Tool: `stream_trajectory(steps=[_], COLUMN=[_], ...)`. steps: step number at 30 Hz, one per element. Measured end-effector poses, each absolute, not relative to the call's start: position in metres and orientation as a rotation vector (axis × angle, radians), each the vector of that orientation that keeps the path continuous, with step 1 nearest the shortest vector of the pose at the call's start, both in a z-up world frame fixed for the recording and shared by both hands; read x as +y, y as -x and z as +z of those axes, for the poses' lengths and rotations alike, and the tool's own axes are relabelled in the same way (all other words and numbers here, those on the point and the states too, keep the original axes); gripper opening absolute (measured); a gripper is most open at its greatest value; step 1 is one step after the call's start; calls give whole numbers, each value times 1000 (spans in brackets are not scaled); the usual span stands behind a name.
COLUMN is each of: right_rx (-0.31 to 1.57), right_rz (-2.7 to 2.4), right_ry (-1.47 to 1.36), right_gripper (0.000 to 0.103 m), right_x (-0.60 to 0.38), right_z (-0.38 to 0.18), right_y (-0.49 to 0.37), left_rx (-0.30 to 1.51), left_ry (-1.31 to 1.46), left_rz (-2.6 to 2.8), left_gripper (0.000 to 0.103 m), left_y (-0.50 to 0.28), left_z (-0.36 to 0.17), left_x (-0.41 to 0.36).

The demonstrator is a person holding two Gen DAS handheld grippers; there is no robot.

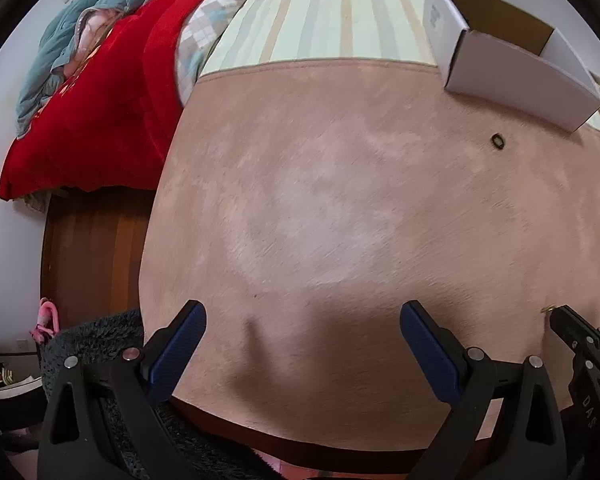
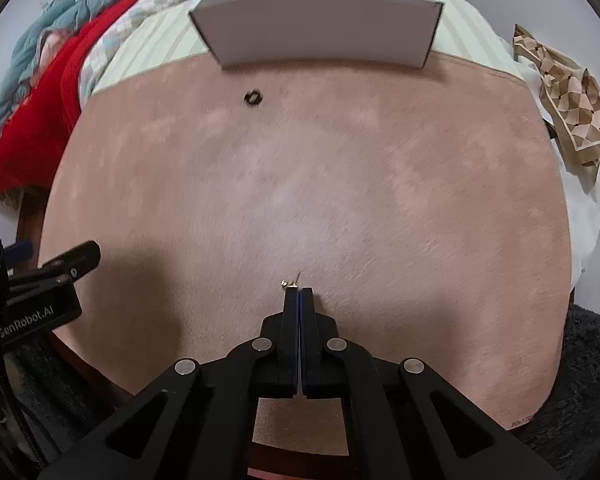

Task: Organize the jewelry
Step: 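Grasp the second pin pendant with the right tool while the left tool grasps the other black ring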

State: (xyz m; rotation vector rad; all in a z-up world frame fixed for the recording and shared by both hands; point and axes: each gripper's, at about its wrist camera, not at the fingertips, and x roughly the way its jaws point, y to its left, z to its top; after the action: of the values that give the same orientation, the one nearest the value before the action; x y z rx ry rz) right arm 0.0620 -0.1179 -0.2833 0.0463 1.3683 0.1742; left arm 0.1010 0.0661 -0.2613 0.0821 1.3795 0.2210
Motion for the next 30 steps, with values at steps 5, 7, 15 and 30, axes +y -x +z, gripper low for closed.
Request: stream_trajectory(steps=[5,7,15,30], right_rx=[1318,1293,1317,1390], right_rz=[152,135,252,303], right_ry=[-115,-149,-303,-128], right_gripper=[0,0,1,29], right_x=[-148,-165,-189,-117], right_z=[-259,-248,-243,-288], right_y=[-72,-78,-105,-84], left_rx=[1349,1342,1333,1361], left_ry=[-70,-64,-85,-52], left_rz=[178,157,131,276], left_gripper=[99,99,99,99], left_y=[-111,-119,-150,-120], left_z=[-249,-247,-249,-256], left_x=[51,43,24,93])
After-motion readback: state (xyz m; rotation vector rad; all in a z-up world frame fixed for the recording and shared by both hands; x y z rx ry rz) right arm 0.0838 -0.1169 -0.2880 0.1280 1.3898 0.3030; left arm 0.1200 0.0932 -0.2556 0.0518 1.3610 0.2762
